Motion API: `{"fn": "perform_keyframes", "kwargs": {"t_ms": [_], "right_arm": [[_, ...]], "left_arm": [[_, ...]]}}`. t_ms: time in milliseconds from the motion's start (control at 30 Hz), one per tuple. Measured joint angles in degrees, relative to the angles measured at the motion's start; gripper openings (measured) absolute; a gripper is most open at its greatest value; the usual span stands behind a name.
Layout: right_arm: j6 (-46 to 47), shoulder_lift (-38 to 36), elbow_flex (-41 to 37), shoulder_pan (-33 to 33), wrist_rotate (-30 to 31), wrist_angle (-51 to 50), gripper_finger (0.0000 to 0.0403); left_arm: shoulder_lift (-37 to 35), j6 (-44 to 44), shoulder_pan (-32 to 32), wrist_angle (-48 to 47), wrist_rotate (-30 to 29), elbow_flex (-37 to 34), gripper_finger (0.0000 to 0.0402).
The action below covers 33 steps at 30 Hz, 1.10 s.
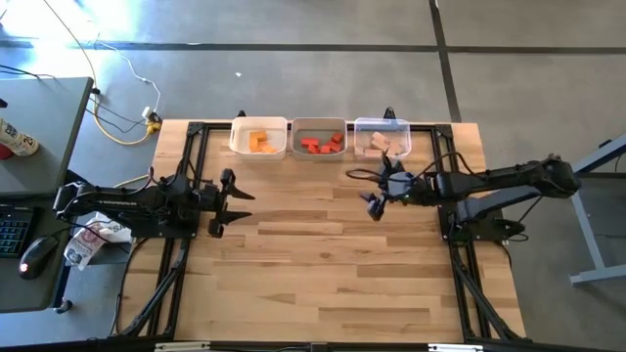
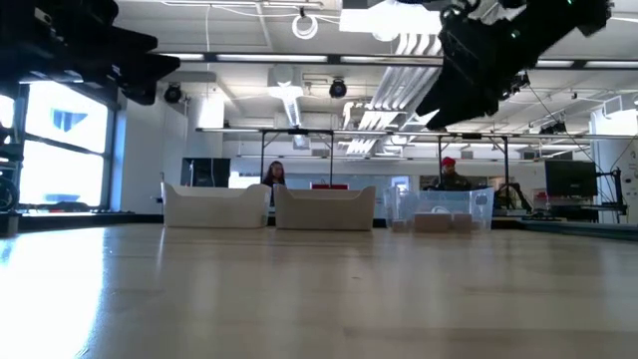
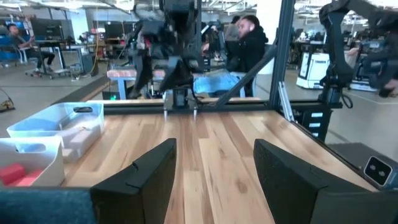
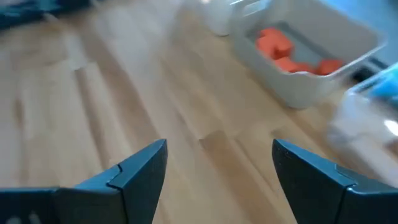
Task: Sort & place blocks by color
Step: Return to Home Position
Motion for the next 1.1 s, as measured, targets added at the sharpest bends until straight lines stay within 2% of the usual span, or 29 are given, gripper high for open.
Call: {"fn": "perform_keyframes", "kwargs": {"t_ms": [167,333,500,800,1100], "right_arm": [[-2.78,-6.23,-11.76,-2.52,-7.66,16.39,0.0277],[-5.60,-14.80,-20.48,-5.64,-12.97,25.87,0.0277],[-7.72,-24.10,-26.13,-8.24,-17.08,28.65,0.0277],[-8.74,-39.18,-32.35,-9.50,-18.71,29.36,0.0277],[-10.63,-48.13,-36.30,-9.48,-23.54,31.40,0.0277]], "left_arm": [[0.00,0.02,0.00,0.28,0.02,0.00,0.0202],[0.00,1.62,0.00,0.23,0.00,0.00,0.0202],[0.00,1.97,0.00,0.23,-0.02,0.00,0.0202],[0.00,3.52,0.00,-0.71,-0.20,0.00,0.0202],[0.00,5.87,0.00,-3.56,-0.20,-0.02,0.0202]]}}
